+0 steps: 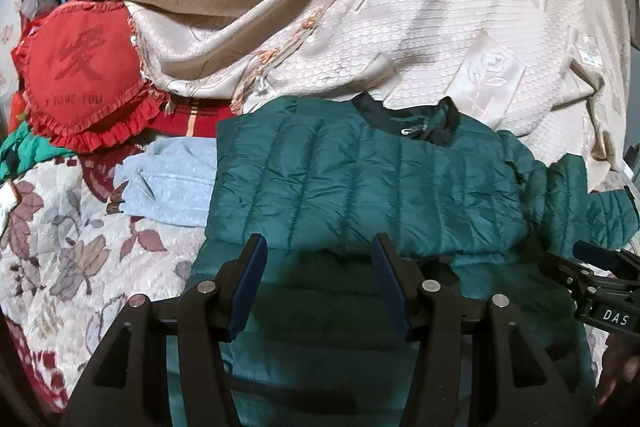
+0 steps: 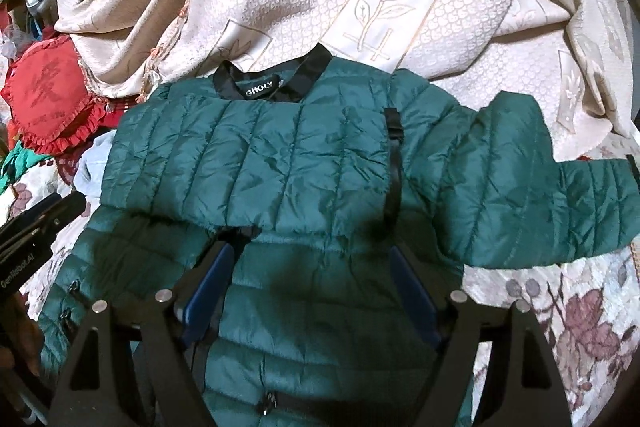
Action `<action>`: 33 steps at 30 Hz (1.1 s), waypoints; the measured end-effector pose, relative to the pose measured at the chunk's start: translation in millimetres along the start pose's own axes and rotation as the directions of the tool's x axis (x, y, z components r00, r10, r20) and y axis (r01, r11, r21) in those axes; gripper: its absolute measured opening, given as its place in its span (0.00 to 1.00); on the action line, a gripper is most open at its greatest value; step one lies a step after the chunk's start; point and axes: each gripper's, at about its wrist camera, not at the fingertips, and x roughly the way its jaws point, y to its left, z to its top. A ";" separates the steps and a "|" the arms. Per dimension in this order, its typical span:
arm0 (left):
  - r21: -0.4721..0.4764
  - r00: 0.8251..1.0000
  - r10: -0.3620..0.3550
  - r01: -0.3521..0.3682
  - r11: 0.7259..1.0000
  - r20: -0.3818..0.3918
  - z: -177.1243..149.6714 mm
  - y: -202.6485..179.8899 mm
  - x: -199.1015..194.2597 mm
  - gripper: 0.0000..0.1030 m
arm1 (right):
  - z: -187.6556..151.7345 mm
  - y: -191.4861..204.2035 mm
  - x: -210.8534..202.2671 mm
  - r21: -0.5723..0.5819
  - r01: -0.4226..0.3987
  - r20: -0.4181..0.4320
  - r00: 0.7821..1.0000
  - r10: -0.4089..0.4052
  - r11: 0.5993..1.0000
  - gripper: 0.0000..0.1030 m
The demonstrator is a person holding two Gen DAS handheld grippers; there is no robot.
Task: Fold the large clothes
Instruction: 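Move the right tool toward the other sleeve cuff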
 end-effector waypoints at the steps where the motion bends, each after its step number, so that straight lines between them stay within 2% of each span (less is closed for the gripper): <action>1: 0.002 1.000 -0.002 0.002 1.000 0.002 -0.9 -1.9 -2.8 0.35 | -1.8 -0.4 -3.2 0.001 0.000 0.001 1.000 0.000 1.000 0.82; 7: 0.024 0.999 -0.029 0.028 0.999 0.015 -6.4 -20.3 -19.1 0.35 | -13.3 -3.7 -21.1 -0.008 0.020 0.013 1.000 -0.020 1.000 0.84; 15: 0.038 0.997 -0.081 0.081 0.996 -0.006 -13.9 -48.9 -24.4 0.35 | -23.4 -19.7 -37.2 0.006 0.056 0.025 0.998 -0.056 0.998 0.85; 33: 0.074 0.986 -0.157 0.161 0.984 -0.052 -19.0 -113.6 -9.0 0.35 | -37.6 -81.4 -42.7 0.058 0.135 0.035 0.990 -0.137 0.989 0.86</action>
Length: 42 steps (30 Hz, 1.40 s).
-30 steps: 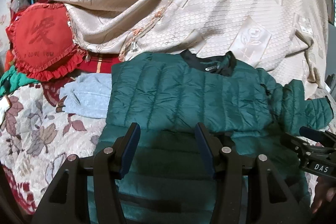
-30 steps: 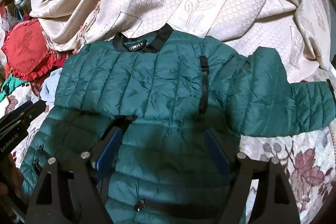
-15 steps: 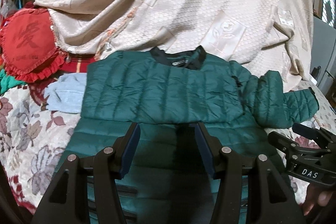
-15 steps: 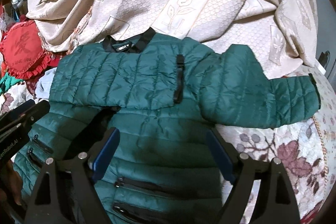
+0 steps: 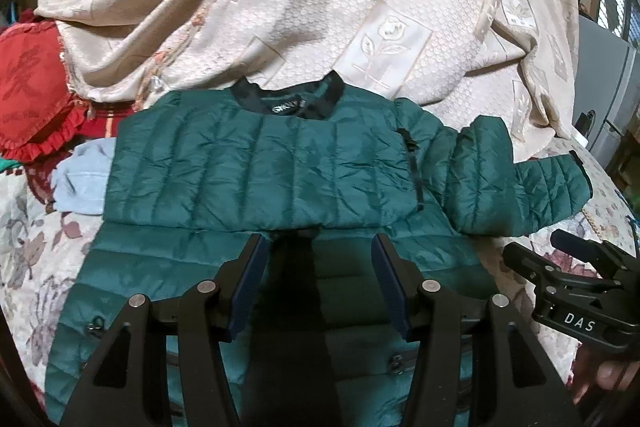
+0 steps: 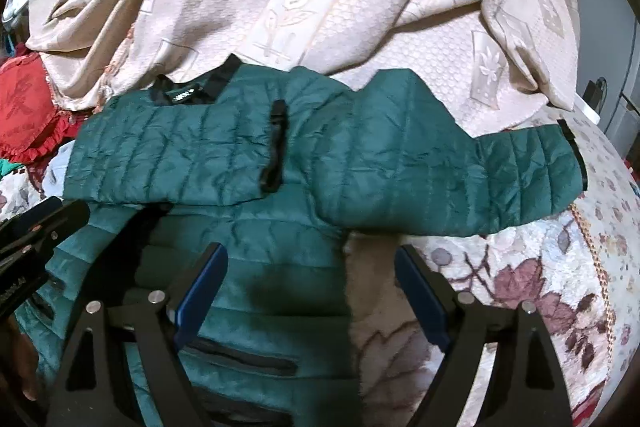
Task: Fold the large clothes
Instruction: 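Move the right tool toward the other sleeve cuff, then grasp the other sleeve cuff with the right tool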
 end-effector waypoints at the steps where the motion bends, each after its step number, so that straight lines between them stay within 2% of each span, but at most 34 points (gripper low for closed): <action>1: -0.008 1.000 0.002 -0.002 1.000 0.000 0.2 -2.2 1.0 0.35 | -0.1 -5.1 1.6 0.006 0.006 -0.001 1.000 -0.006 1.000 0.86; 13: 0.013 1.000 -0.004 0.004 1.000 -0.012 6.6 -19.9 20.5 0.35 | 4.1 -57.9 23.5 0.060 0.098 -0.018 0.995 -0.097 0.993 0.86; 24: -0.036 0.999 0.028 -0.029 0.999 -0.026 22.1 0.9 51.2 0.35 | 10.1 -114.3 42.2 0.132 0.189 -0.046 0.982 -0.184 0.973 0.86; 29: -0.077 0.999 0.039 -0.041 0.996 -0.037 26.4 16.3 60.2 0.35 | 10.1 -158.2 46.5 0.194 0.280 -0.028 0.960 -0.280 0.940 0.86; 35: -0.087 0.996 0.049 -0.055 0.995 -0.071 19.8 28.7 68.0 0.35 | 12.2 -222.1 59.9 0.310 0.398 -0.029 0.912 -0.410 0.864 0.91; 39: -0.084 0.995 0.066 -0.072 0.994 -0.070 17.4 36.4 68.0 0.35 | 20.3 -263.9 82.5 0.332 0.442 -0.101 0.895 -0.434 0.833 0.92; 41: -0.077 0.994 0.077 -0.083 0.994 -0.071 17.4 40.1 68.5 0.35 | 20.2 -278.3 95.3 0.353 0.441 -0.131 0.897 -0.423 0.825 0.92; 42: -0.074 0.994 0.086 -0.091 0.993 -0.070 17.4 42.3 69.4 0.35 | 18.6 -280.8 99.3 0.364 0.434 -0.142 0.900 -0.412 0.824 0.88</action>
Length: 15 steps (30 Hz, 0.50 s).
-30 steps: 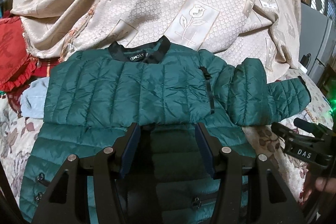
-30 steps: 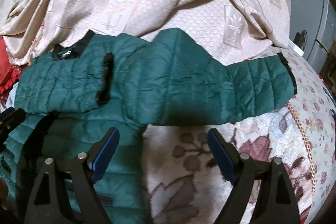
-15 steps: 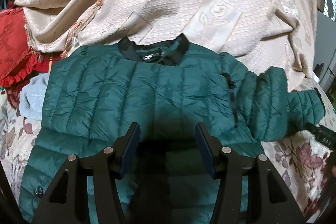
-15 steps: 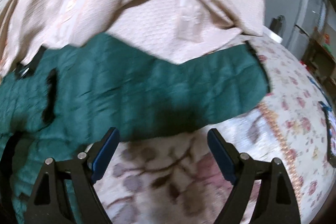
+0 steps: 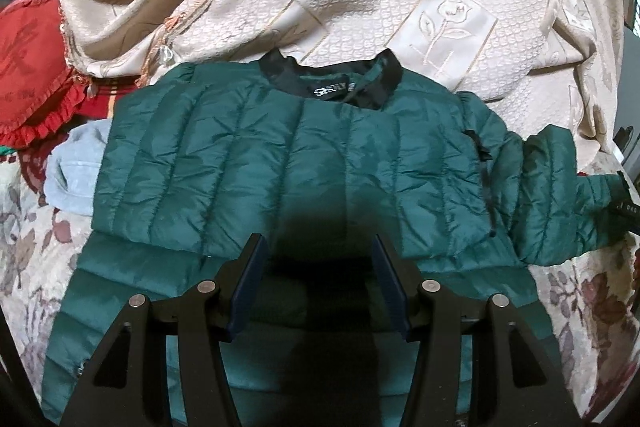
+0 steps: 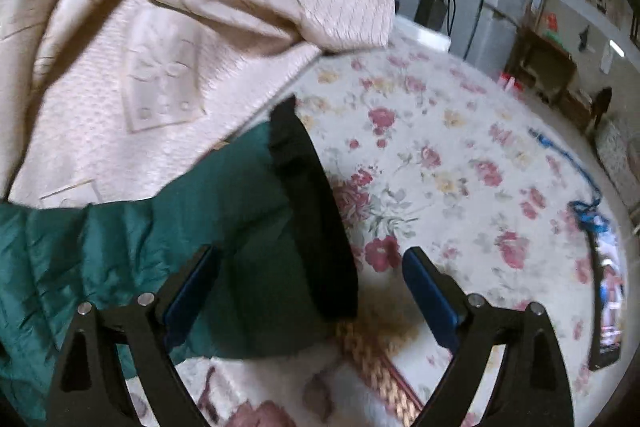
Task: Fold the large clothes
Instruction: 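Grasp the other sleeve cuff with the right tool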
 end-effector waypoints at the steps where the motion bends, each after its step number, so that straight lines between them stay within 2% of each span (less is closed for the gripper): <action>1: 0.000 1.000 0.007 -0.007 1.000 -0.001 0.0 1.9 0.8 0.35 | 0.0 -2.3 6.3 0.015 -0.019 -0.017 1.000 0.019 1.000 0.73; 2: -0.003 1.000 0.012 -0.012 1.000 -0.003 -0.1 4.8 1.5 0.35 | -1.2 -2.1 6.5 0.012 -0.027 -0.007 1.000 0.027 1.000 0.68; 3: -0.008 1.000 0.013 -0.013 1.000 -0.005 -0.1 7.0 1.9 0.35 | -2.0 0.2 3.1 -0.008 -0.039 0.017 0.999 0.040 0.999 0.43; 4: -0.016 1.000 0.012 -0.013 1.000 -0.006 -0.3 10.0 2.1 0.35 | -2.8 4.0 0.1 -0.031 -0.072 0.017 0.997 0.073 0.997 0.27; 6: -0.025 1.000 0.012 -0.012 1.000 -0.007 -0.3 13.7 2.3 0.35 | -5.4 10.7 -14.3 -0.057 -0.068 0.039 0.997 0.071 0.996 0.21; 11: -0.035 1.000 0.021 -0.021 0.999 -0.005 -1.5 23.0 -1.0 0.35 | -1.5 12.0 -81.8 -0.055 -0.119 0.172 0.977 0.127 0.991 0.20; 13: -0.043 1.000 0.019 -0.019 0.999 0.000 -1.6 27.1 -4.1 0.35 | 2.9 16.0 -105.5 -0.062 -0.188 0.183 0.963 0.196 0.980 0.20; 15: -0.053 1.000 0.019 -0.018 0.998 0.003 -1.7 33.2 -8.5 0.35 | 5.5 27.8 -131.3 -0.088 -0.294 0.169 0.937 0.305 0.952 0.19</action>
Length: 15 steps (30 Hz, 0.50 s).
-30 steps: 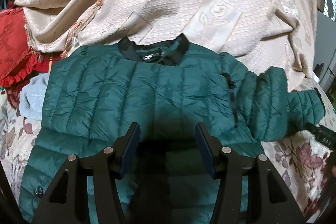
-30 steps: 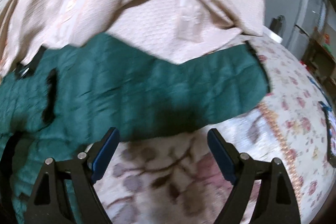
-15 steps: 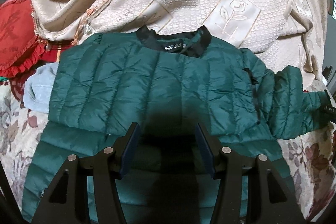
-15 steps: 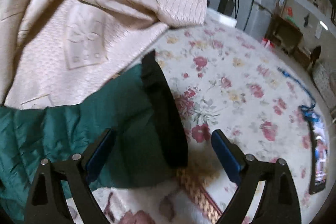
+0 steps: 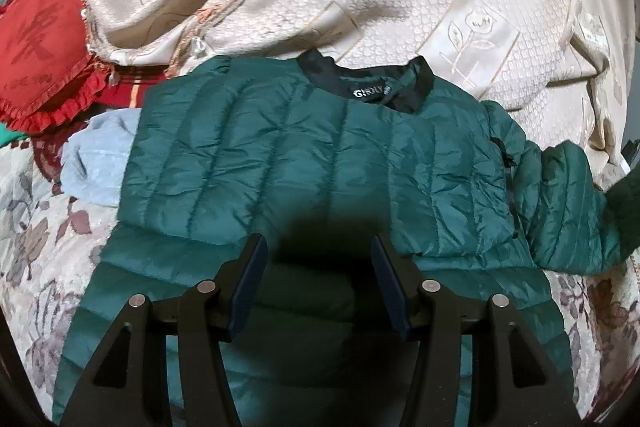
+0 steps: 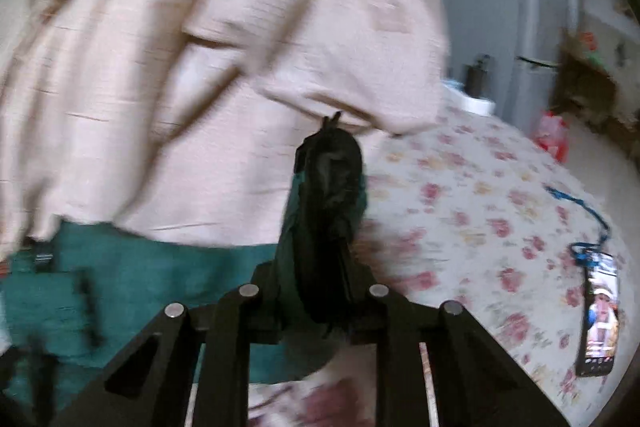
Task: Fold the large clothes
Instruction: 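Grasp the other sleeve cuff with the right tool, then fold the held sleeve across the jacket body with the right tool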
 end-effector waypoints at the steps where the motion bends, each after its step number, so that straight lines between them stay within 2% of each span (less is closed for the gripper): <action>1: -0.003 1.000 0.000 0.000 1.000 0.001 0.4 2.4 -1.4 0.35 | 1.4 14.0 -10.4 -0.011 -0.068 -0.008 0.998 0.068 0.998 0.19; 5: -0.025 1.000 0.002 -0.002 1.000 0.010 0.9 17.2 -11.9 0.35 | -4.2 78.5 -37.6 -0.092 -0.220 -0.047 0.975 0.216 0.971 0.19; 8: -0.039 1.000 0.007 -0.007 0.999 0.020 1.0 27.9 -19.2 0.35 | -13.7 127.0 -39.5 -0.141 -0.308 -0.103 0.950 0.295 0.941 0.19; 11: -0.046 1.000 0.015 -0.014 0.999 0.022 0.0 39.0 -24.6 0.35 | -26.8 175.5 -34.6 -0.204 -0.357 -0.151 0.931 0.331 0.912 0.19; 15: -0.066 0.999 0.024 -0.022 0.998 0.028 -2.5 55.2 -30.6 0.35 | -42.2 229.0 -24.1 -0.226 -0.416 -0.204 0.904 0.375 0.881 0.19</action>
